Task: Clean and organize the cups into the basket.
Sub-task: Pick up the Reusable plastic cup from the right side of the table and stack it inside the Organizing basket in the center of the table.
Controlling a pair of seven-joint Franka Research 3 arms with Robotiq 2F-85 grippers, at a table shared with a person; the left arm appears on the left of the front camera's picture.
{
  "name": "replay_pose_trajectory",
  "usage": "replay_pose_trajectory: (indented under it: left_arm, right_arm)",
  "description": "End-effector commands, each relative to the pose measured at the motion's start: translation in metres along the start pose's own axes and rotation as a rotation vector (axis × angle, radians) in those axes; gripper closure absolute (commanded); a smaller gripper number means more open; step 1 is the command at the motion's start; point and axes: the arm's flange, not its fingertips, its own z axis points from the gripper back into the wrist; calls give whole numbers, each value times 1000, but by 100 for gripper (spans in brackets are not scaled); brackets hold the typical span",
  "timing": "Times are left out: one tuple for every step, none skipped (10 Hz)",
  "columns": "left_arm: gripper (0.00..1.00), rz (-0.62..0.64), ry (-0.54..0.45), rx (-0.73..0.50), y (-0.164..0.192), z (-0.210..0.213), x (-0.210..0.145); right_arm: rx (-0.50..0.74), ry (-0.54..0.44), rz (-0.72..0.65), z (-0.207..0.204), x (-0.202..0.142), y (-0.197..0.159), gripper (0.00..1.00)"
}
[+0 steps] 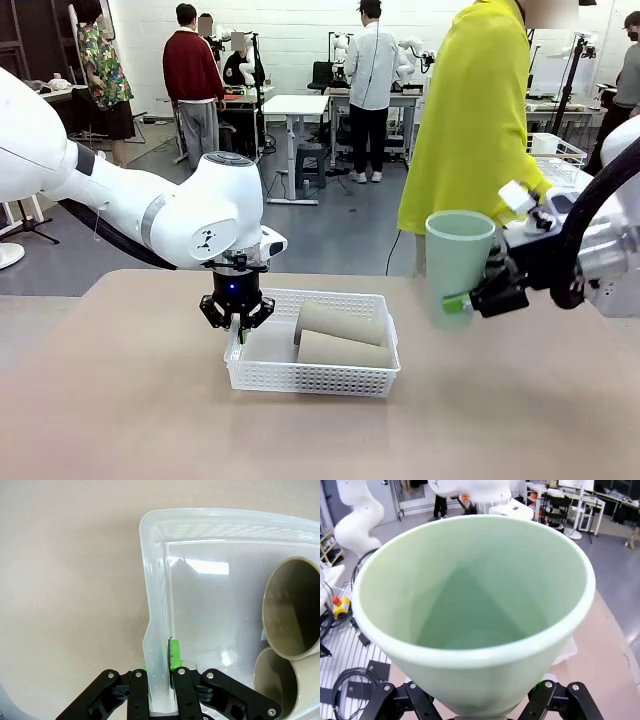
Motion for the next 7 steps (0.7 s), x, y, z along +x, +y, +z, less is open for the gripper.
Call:
replay_pose_trajectory:
  left_arm:
    - [100, 0, -3, 0, -1, 1, 0]
    - [100, 0, -3, 0, -1, 1, 0]
    - [100, 0, -3, 0, -1, 1, 0]
    - [100, 0, -3, 0, -1, 1, 0]
    - [100, 0, -3, 0, -1, 1, 0]
    - [100, 0, -3, 0, -1, 1, 0]
    - [100, 0, -3, 0, -1, 1, 0]
  right_arm:
    - [-23, 12, -18, 8, 9, 17, 35]
    - [-45, 10, -56, 9, 8, 19, 35]
    - [-19, -1, 6, 9, 16, 8, 35]
    - [-19, -1, 6, 9, 16, 8, 35]
    - [-19, -1, 6, 9, 16, 8, 35]
    - [-19, -1, 6, 9, 16, 8, 35]
    - [-19, -1, 6, 9, 16, 8, 35]
